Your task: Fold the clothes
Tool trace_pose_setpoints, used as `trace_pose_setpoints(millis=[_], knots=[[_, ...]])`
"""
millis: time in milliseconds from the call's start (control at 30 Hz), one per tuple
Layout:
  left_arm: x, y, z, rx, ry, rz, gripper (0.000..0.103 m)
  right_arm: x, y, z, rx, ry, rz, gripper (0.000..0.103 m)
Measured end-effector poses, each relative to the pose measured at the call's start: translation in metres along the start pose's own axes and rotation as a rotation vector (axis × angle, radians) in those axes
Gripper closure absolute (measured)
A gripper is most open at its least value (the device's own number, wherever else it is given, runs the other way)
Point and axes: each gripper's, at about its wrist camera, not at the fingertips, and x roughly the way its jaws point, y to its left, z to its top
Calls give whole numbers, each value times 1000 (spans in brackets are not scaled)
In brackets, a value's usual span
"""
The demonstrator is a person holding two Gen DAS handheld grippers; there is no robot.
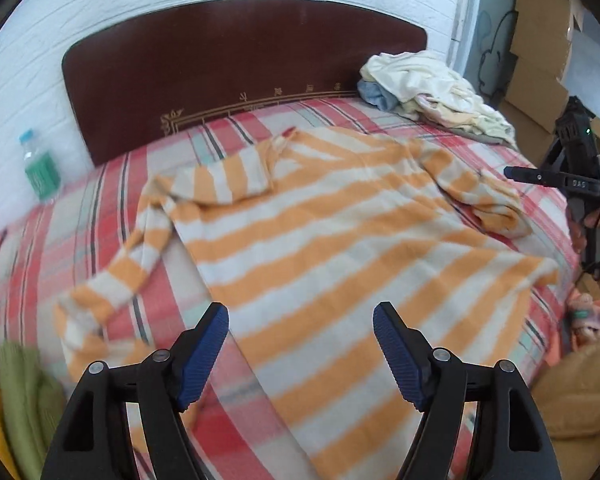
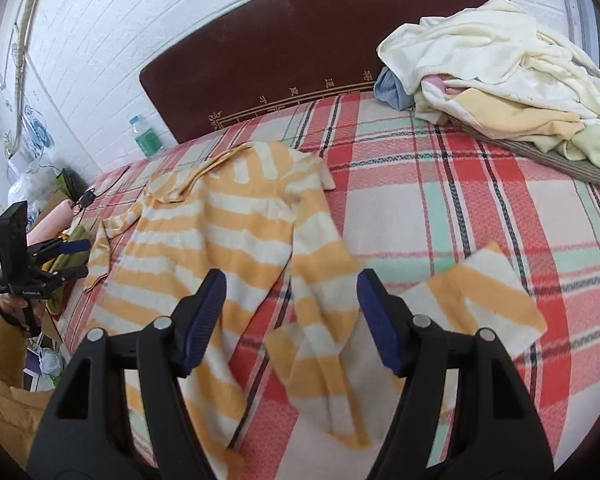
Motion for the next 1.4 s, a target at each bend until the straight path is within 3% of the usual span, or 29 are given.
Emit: trace_pose_setpoints(millis=[200,467,600,667,767,833,1033,1233,1367,1400], knots=[[52,10,42,96,16,103,26,49,-18,46,18,43,44,34],[112,1,64,281,105,162,26,116,-25,91,18,124,95,34],[126,17,74,233,135,153,28,150,-31,101,36,188,123,34],[127,27,80,185,133,148,44,160,-30,102,26,216,137,34],[132,44,91,108,149,159,65,172,-25,102,-1,253,159,62],[134,54,98,55,145,154,69,179,-20,102,-27,274,168,85],[134,82,129,-93,85,156,74,159,15,121,-271,195,32,91],[136,107,155,-216,49,214,73,171,18,118,-368,207,-91,91],[130,94,147,-160,31,175,62,179,20,117,-432,214,-172,88],[128,88,143,-131,25,162,58,181,21,116,-448,215,-193,77]])
